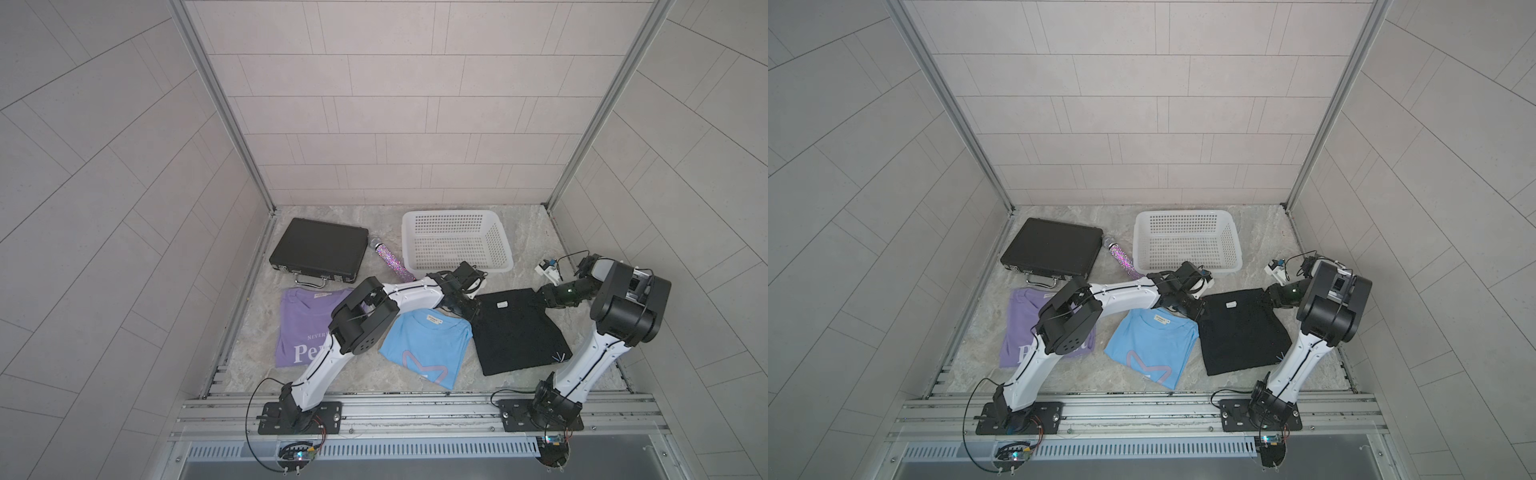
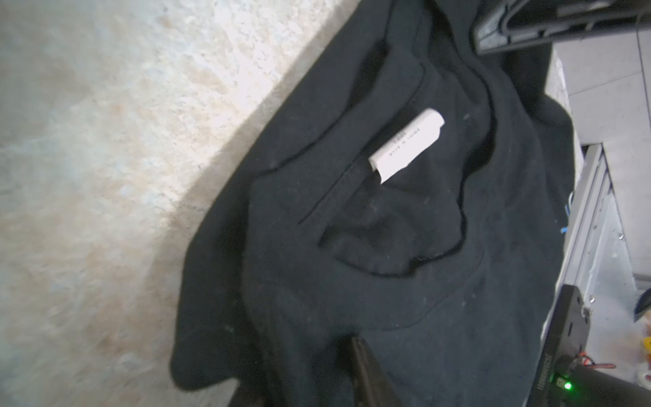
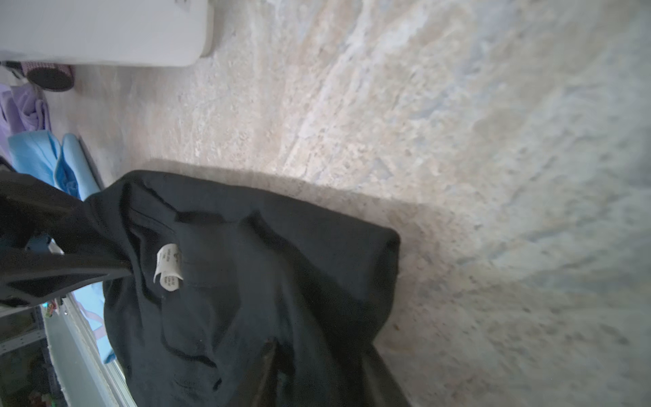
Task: Put the folded t-shirts into the basket
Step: Pick up the T-shirt from the center of the board.
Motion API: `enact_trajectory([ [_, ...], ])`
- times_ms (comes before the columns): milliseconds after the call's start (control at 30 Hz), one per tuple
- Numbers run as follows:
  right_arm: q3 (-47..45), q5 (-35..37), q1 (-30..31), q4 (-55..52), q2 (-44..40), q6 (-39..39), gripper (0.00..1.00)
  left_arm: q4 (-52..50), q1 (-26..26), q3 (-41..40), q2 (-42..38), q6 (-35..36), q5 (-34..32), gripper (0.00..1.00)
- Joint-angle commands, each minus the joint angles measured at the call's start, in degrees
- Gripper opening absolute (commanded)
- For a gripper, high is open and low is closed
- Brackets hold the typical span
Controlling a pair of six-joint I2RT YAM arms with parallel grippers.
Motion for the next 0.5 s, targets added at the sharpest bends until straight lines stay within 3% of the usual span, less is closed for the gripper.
enact_trajectory([
  [0,0.00,-4.39,0.21,-2.62,-0.08,-1.15,0.26,-4.36,0.13,1.74,2.64,0.79,1.81,0.26],
  [200,1.24,-8.80,-0.03,-4.52,-5.49,-2.75,0.08,-7.61,0.30,6.15,1.62,4.04,5.41,0.00],
  [300,0.84,-10.47,-0.69,-4.72,-9.30,-3.54,0.01,-8.52,0.46,7.15,0.46,5.49,6.94,0.00],
  [467,0.10,-12.67,-2.87,-5.38,-14.84,-4.87,0.00,-9.67,0.92,7.30,-2.83,7.87,9.35,0.00],
])
